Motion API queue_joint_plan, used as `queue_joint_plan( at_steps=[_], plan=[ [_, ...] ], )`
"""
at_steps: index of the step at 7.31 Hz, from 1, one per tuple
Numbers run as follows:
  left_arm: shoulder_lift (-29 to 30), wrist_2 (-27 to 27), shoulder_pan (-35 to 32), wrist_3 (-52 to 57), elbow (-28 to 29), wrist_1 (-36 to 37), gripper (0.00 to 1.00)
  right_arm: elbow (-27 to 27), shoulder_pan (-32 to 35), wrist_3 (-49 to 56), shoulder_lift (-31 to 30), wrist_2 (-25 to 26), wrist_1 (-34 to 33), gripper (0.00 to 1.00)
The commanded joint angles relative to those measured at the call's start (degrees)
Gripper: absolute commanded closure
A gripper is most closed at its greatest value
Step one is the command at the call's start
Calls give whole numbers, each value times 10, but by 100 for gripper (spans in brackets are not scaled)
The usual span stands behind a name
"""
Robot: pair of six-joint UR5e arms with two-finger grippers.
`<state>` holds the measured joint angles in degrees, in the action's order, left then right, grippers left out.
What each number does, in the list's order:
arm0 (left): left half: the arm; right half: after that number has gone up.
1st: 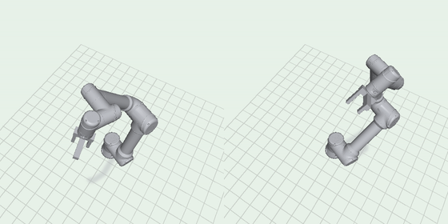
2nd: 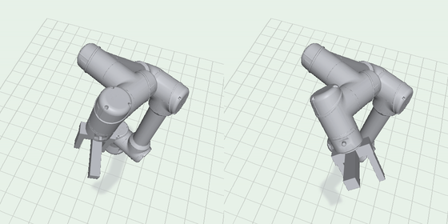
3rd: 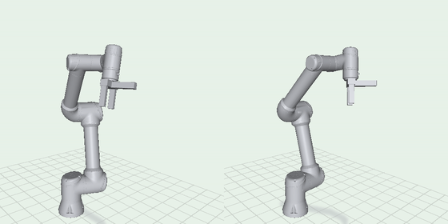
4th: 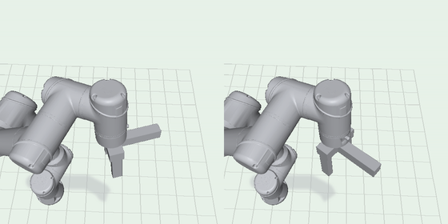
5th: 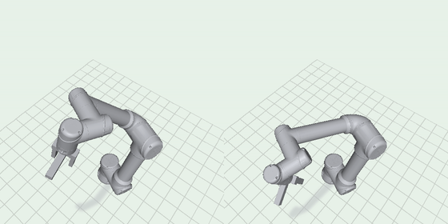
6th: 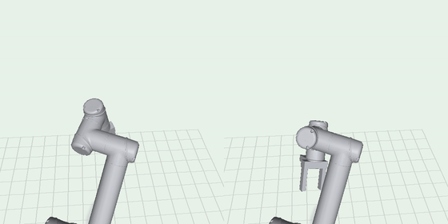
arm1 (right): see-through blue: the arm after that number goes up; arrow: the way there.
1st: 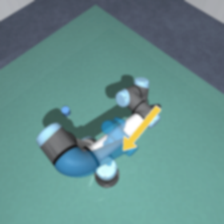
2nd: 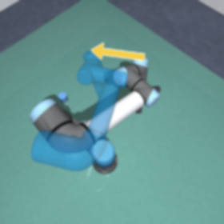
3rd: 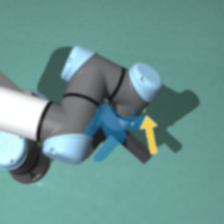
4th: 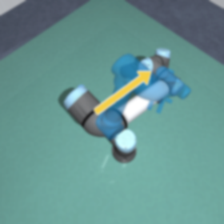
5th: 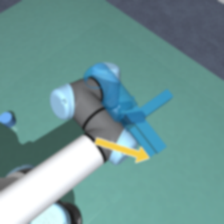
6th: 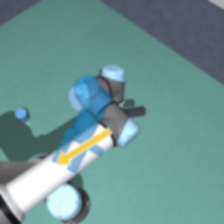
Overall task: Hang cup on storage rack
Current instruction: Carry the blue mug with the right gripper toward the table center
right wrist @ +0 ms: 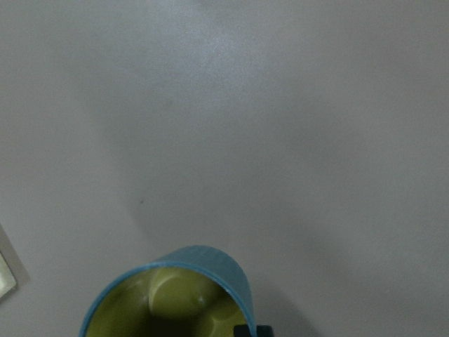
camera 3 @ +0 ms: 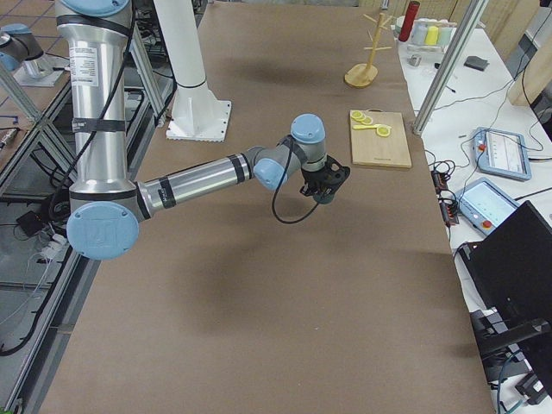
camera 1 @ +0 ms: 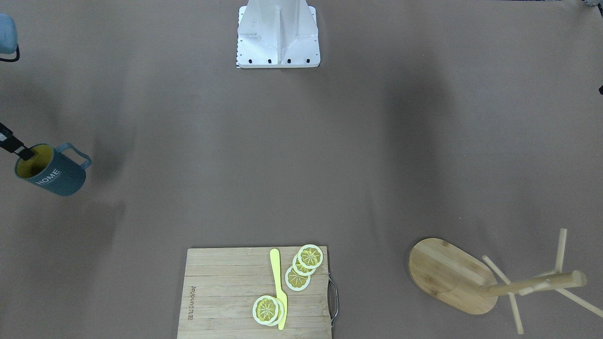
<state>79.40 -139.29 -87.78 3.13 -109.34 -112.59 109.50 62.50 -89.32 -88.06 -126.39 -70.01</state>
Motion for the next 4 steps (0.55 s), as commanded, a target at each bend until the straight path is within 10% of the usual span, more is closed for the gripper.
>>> queue_joint_plan(
  at_steps=[1, 2, 4],
  plan=[
    [0, 0, 0, 0, -1, 0, 1, 29, -123, -199, 156, 120, -232, 100],
    [0, 0, 0, -3, 0, 0, 1, 22, -169, -263, 249, 166, -367, 100],
    [1, 1, 1, -5, 1, 0, 1, 20, -213, -369, 305, 169, -375, 100]
  ],
)
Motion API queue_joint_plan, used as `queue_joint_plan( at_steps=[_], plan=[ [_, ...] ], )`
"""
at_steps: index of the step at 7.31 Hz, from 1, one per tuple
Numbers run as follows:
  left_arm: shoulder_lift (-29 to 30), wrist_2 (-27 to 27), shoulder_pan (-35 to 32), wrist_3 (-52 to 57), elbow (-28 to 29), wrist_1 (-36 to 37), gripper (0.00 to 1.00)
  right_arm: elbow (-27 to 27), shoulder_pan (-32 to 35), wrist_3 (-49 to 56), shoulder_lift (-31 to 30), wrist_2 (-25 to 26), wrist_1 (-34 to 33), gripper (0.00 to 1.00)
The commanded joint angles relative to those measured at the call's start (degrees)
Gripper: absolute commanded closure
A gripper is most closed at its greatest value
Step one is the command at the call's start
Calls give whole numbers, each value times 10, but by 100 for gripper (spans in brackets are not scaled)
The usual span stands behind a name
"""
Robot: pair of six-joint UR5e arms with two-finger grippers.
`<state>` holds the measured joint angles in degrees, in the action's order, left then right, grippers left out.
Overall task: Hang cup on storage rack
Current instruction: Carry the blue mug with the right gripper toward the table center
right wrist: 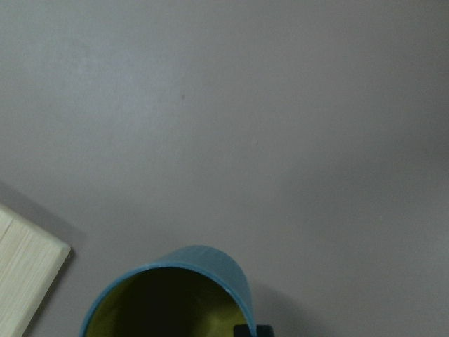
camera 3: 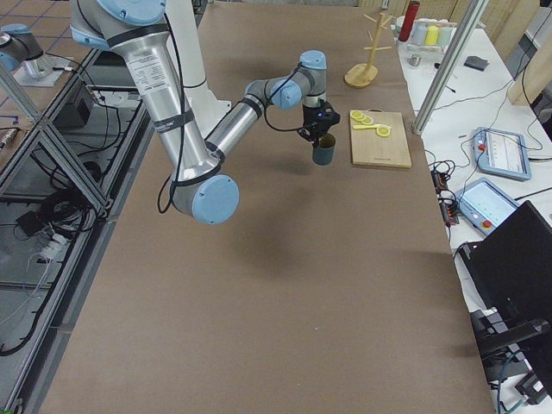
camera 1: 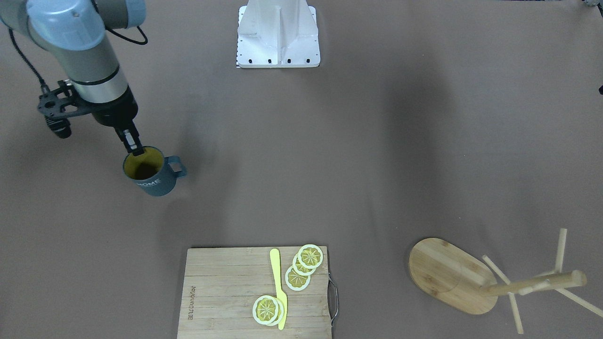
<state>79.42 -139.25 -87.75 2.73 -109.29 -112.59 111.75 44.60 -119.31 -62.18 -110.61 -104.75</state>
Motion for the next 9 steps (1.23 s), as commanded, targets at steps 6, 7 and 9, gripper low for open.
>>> queue_joint_plan(
  at_steps=[6, 7, 9],
  plan=[
    [-2, -1, 0, -1, 1, 0, 1, -328, -102, -376, 327, 44, -12, 100],
    [-2, -1, 0, -1, 3, -1, 1, -396, -110, -409, 369, 43, -8, 100],
    [-2, -1, 0, 0, 5, -1, 1, -450, -130, -433, 398, 43, 17, 100]
  ],
)
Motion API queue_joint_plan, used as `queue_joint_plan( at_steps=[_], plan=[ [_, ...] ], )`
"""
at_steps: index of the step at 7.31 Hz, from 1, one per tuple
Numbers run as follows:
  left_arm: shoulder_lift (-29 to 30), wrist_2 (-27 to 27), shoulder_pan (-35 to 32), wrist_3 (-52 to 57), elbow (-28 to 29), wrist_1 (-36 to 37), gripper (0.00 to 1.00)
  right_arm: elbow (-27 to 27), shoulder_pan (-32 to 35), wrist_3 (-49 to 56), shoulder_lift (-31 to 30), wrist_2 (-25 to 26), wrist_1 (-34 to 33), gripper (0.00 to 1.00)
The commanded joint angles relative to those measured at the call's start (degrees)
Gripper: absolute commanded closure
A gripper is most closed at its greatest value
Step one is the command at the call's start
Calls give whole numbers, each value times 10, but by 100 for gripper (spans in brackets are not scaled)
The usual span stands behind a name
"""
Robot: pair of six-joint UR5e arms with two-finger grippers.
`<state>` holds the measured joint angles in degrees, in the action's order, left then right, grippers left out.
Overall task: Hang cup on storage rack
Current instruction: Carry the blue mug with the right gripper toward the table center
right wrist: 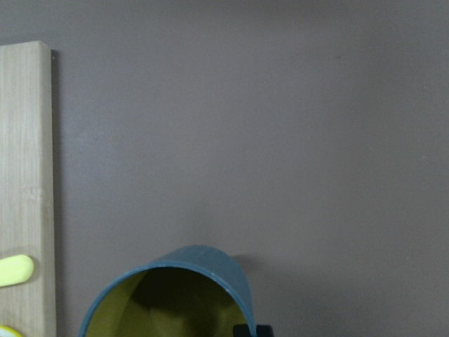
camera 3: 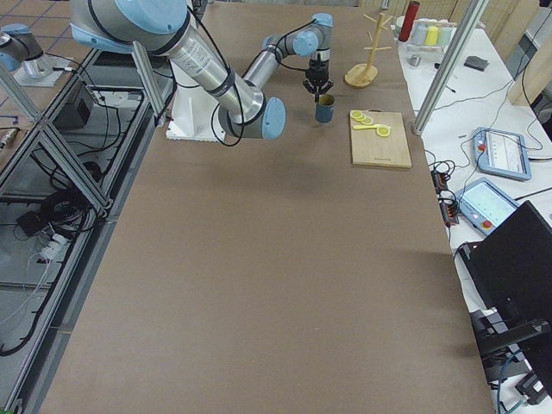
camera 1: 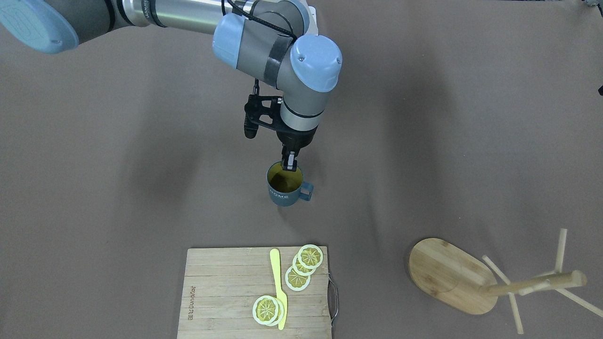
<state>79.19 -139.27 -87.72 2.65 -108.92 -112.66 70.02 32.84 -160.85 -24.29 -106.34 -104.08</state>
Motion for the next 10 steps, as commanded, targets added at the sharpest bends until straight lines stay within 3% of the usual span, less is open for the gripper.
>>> queue_joint_plan(
  at_steps=[1, 4, 5, 6, 7, 9, 10],
  plan=[
    [-1, 0, 0, 1, 1, 0, 1, -32, -16, -17, 20, -2, 11, 95],
    [-12, 1, -1, 1, 5, -19, 1, -34, -31, -4, 11, 1, 11, 74],
    [-17, 1, -1, 1, 5, -25, 1, -33, -31, 30, 11, 1, 11, 44],
    [-17, 0, -1, 1, 5, -25, 1, -30, -30, 72, 11, 1, 10, 0],
    [-19, 0, -1, 2, 4, -26, 1, -17, -15, 99, 10, -4, 10, 0],
    [-19, 0, -1, 2, 5, -32, 1, 110, 32, 230, -58, -8, 5, 0],
    [-18, 0, -1, 1, 4, -32, 1, 145, 63, 311, -95, -8, 5, 0]
  ],
)
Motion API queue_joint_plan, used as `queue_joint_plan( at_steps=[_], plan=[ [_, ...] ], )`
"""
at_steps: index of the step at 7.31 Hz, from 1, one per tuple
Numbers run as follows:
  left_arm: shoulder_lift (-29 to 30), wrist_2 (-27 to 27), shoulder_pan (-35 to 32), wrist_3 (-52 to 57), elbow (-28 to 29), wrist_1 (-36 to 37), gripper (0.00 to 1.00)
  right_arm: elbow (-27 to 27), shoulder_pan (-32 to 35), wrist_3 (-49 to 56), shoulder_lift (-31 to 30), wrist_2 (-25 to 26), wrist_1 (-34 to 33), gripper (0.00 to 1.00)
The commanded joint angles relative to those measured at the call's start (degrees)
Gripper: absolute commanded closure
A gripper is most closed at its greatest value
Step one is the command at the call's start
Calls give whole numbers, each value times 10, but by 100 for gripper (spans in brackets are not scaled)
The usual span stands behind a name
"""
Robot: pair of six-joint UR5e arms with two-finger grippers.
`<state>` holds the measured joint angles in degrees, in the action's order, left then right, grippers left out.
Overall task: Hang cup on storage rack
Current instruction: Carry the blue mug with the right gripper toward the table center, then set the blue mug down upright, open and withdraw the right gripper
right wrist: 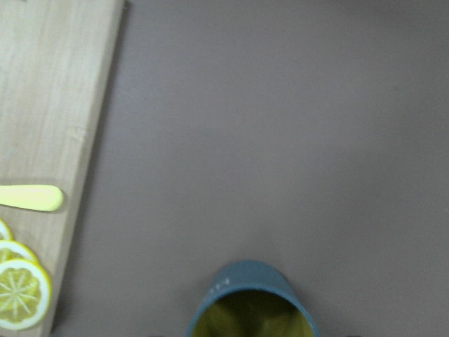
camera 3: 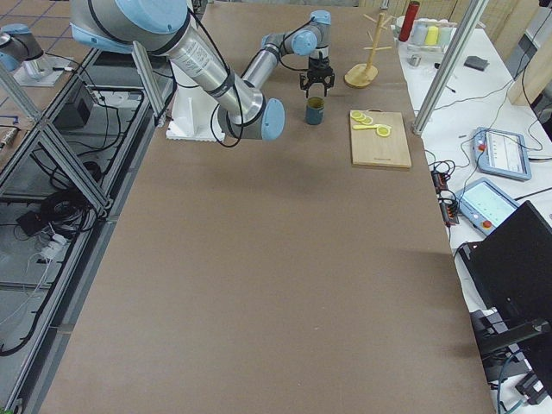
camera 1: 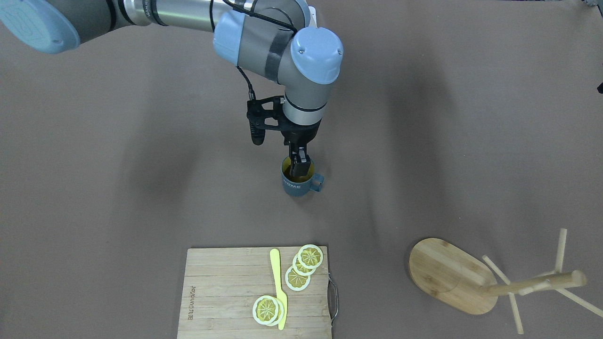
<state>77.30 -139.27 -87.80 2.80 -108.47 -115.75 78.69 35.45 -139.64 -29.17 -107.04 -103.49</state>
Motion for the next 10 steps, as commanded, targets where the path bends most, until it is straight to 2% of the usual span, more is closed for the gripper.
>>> queue_joint_plan(
  at_steps=[1, 2, 3, 6, 8, 10],
  plan=[
    [0, 0, 1, 0, -2, -1, 1, 97, 69, 177, -99, -7, 0, 0],
    [5, 0, 1, 0, -5, 1, 1, 140, 102, 291, -159, -31, 6, 0],
    [12, 0, 12, 1, -9, 1, 1, 156, 137, 404, -193, -56, 7, 0],
    [71, 1, 33, -12, -4, 7, 1, 157, 253, 707, -314, -136, 50, 0],
    [75, 0, 61, -15, -3, 3, 1, 156, 321, 944, -398, -163, 61, 0],
    [85, 0, 81, -12, -5, -10, 1, 157, 390, 1135, -469, -180, 62, 0]
  ],
)
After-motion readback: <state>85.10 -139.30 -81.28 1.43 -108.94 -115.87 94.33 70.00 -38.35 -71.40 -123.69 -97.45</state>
